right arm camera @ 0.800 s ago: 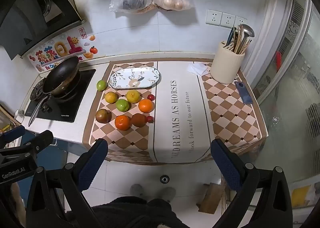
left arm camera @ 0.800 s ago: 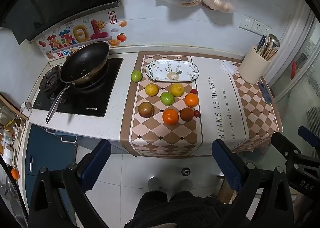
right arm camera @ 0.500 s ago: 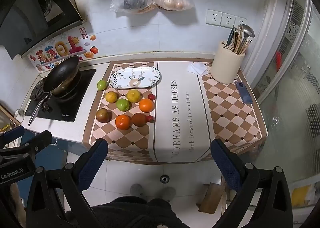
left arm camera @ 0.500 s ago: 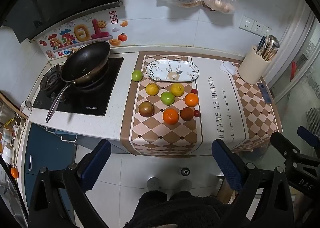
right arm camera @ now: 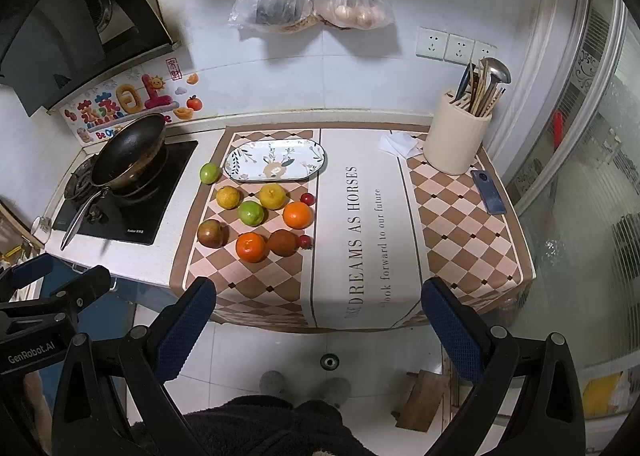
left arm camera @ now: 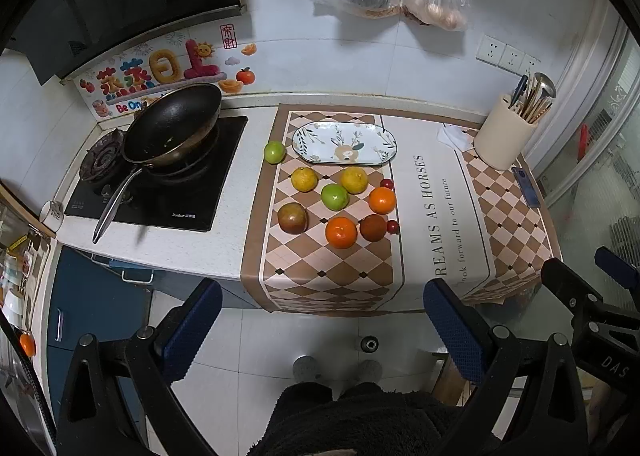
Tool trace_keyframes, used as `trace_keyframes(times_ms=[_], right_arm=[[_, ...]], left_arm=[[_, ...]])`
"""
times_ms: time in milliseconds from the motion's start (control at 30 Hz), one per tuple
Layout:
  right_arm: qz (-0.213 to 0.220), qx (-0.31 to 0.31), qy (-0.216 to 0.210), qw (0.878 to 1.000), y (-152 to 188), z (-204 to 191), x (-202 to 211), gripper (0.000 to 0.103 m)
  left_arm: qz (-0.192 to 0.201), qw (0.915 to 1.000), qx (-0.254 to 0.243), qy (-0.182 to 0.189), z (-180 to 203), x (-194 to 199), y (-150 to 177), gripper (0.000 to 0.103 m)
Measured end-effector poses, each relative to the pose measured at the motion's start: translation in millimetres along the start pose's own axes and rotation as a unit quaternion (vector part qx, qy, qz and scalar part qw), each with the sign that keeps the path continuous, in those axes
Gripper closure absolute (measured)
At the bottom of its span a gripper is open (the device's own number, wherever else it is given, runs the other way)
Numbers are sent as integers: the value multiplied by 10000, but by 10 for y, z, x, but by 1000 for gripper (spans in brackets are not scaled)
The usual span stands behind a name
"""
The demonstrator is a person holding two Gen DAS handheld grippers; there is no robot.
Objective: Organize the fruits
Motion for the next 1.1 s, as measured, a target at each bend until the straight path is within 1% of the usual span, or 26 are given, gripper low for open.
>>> trace_keyframes(times_ms=[267, 1100], right_arm=[[27, 15, 4, 10000, -6, -45, 51, 0], [42, 20, 2, 10000, 12, -117, 88, 0]], left_arm=[[68, 10000, 12, 24, -90, 86, -4, 0], [102, 9999, 5, 32, -92, 98, 19, 0]])
Point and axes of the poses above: each gripper's, at about its wrist camera, not at the fingertips, and x roughly against the way its jaws point, z to its right, y to its underside, the point moved 5 cm from there along -x, roughly the way its jaws point, and after that the axes turned 6 degrees about -z, right-handed, at the moved point
